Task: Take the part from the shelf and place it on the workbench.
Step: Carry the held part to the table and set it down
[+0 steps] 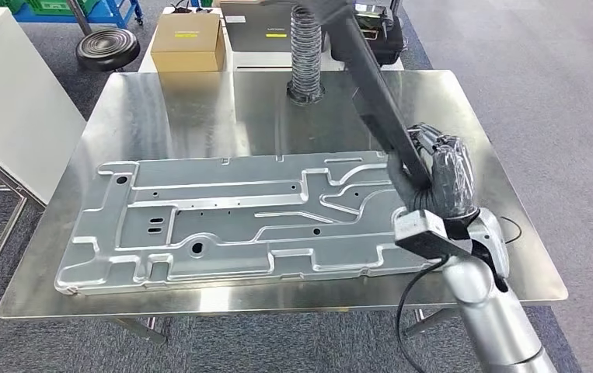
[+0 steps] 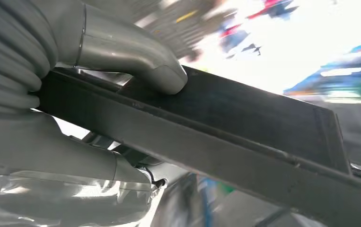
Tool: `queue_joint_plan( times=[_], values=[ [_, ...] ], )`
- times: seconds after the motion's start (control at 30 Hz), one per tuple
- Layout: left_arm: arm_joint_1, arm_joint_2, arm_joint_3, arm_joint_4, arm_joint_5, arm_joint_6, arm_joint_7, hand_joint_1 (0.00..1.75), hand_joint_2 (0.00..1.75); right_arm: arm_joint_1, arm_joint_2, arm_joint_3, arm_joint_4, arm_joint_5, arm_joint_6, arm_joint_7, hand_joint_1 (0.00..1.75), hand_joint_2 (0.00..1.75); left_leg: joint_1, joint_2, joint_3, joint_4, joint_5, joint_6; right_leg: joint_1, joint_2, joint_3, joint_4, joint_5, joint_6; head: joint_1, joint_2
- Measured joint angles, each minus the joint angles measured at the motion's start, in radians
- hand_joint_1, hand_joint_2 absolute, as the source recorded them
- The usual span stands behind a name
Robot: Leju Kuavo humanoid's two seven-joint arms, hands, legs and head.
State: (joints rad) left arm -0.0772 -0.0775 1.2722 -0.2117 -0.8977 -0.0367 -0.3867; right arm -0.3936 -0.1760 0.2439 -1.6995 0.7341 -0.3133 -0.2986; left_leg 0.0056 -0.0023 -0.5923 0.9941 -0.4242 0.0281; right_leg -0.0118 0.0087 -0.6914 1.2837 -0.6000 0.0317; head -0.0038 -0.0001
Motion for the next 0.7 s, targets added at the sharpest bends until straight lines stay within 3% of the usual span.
queue_joint_plan(
  times=[0.03, 0.07, 0.13, 0.2, 0.27, 0.37, 0.47, 0.5, 0.53, 0.57, 0.63, 0.7],
  values=[
    [0.001, 0.0, 0.0, 0.0, -0.002, -0.003, -0.002, 0.0, 0.0, -0.009, -0.007, -0.011, 0.024, 0.062, -0.014, 0.032, 1.75, 1.75, 0.0, -0.001, 0.001, 0.001, -0.002, 0.0, -0.002, -0.001, -0.014, 0.013, 0.01, 0.002, 0.0, 0.0],
    [0.001, 0.0, 0.0, 0.0, -0.004, -0.005, -0.004, 0.0, 0.0, -0.019, -0.014, -0.019, 0.044, 0.116, -0.021, 0.061, 1.75, 1.75, 0.0, -0.003, 0.002, 0.003, -0.004, -0.002, -0.003, -0.002, -0.004, -0.021, 0.042, 0.002, 0.0, 0.0],
    [0.001, 0.0, 0.0, 0.0, -0.008, -0.01, -0.008, 0.0, 0.0, -0.043, -0.025, -0.028, 0.082, 0.203, -0.021, 0.102, 1.75, 1.75, -0.001, -0.004, 0.006, 0.007, -0.01, -0.007, -0.003, -0.005, 0.053, -0.161, 0.119, -0.003, 0.0, 0.0],
    [-0.001, 0.0, 0.0, 0.0, -0.011, -0.012, -0.011, 0.0, 0.0, -0.067, -0.033, -0.03, 0.116, 0.25, -0.016, 0.122, 1.75, 1.75, -0.003, -0.004, 0.006, 0.012, -0.015, -0.015, 0.002, -0.007, 0.094, -0.259, 0.157, -0.011, 0.0, 0.0],
    [-0.001, 0.0, 0.0, 0.0, -0.011, -0.013, -0.012, 0.0, 0.0, -0.079, -0.038, -0.033, 0.142, 0.263, -0.015, 0.129, 1.75, 1.75, -0.005, -0.004, 0.005, 0.011, -0.015, -0.024, 0.007, -0.006, 0.097, -0.276, 0.159, -0.019, 0.0, 0.0],
    [0.0, 0.002, 0.0, 0.0, -0.012, -0.013, -0.013, 0.0, 0.0, -0.093, -0.041, -0.034, 0.165, 0.27, -0.013, 0.133, 1.75, 1.75, -0.004, -0.003, -0.006, 0.041, -0.039, -0.039, -0.001, -0.007, 0.105, -0.286, 0.161, -0.034, -0.002, 0.0],
    [0.0, 0.003, -0.001, 0.0, -0.016, -0.017, -0.014, 0.0, 0.0, -0.118, -0.041, -0.031, 0.197, 0.304, 0.024, 0.143, 1.75, 1.75, 0.0, -0.003, -0.092, 0.226, -0.123, -0.05, -0.003, -0.009, 0.111, -0.29, 0.16, -0.043, -0.005, 0.0],
    [0.001, 0.003, -0.001, 0.0, -0.018, -0.019, -0.015, 0.0, 0.0, -0.13, -0.041, -0.025, 0.221, 0.326, 0.046, 0.145, 1.75, 1.75, 0.001, -0.003, -0.123, 0.283, -0.138, -0.051, -0.002, -0.009, 0.112, -0.289, 0.159, -0.044, -0.005, 0.0],
    [0.001, 0.003, -0.001, 0.0, -0.02, -0.022, -0.017, 0.0, 0.0, -0.145, -0.041, -0.016, 0.253, 0.35, 0.069, 0.141, 1.75, 1.75, 0.001, -0.003, -0.14, 0.307, -0.134, -0.052, -0.002, -0.008, 0.114, -0.289, 0.158, -0.044, -0.005, 0.0],
    [0.0, 0.003, -0.002, 0.0, -0.022, -0.024, -0.018, 0.0, 0.0, -0.162, -0.039, 0.0, 0.295, 0.371, 0.088, 0.132, 1.75, 1.75, 0.002, -0.003, -0.137, 0.29, -0.112, -0.052, -0.002, -0.008, 0.115, -0.289, 0.157, -0.044, -0.005, 0.0],
    [-0.001, 0.004, -0.002, 0.0, -0.025, -0.027, -0.019, 0.0, 0.0, -0.208, -0.03, 0.047, 0.39, 0.395, 0.113, 0.095, 1.75, 1.75, 0.002, -0.001, -0.081, 0.156, -0.036, -0.047, -0.002, -0.005, 0.118, -0.287, 0.154, -0.04, -0.005, 0.0],
    [-0.003, 0.006, -0.002, 0.0, -0.026, -0.028, -0.02, 0.0, 0.0, -0.26, -0.009, 0.111, 0.489, 0.393, 0.121, 0.055, 1.75, 1.75, -0.001, 0.0, -0.028, 0.038, 0.004, -0.039, 0.002, 0.001, 0.117, -0.284, 0.152, -0.033, -0.005, 0.0]
  ],
)
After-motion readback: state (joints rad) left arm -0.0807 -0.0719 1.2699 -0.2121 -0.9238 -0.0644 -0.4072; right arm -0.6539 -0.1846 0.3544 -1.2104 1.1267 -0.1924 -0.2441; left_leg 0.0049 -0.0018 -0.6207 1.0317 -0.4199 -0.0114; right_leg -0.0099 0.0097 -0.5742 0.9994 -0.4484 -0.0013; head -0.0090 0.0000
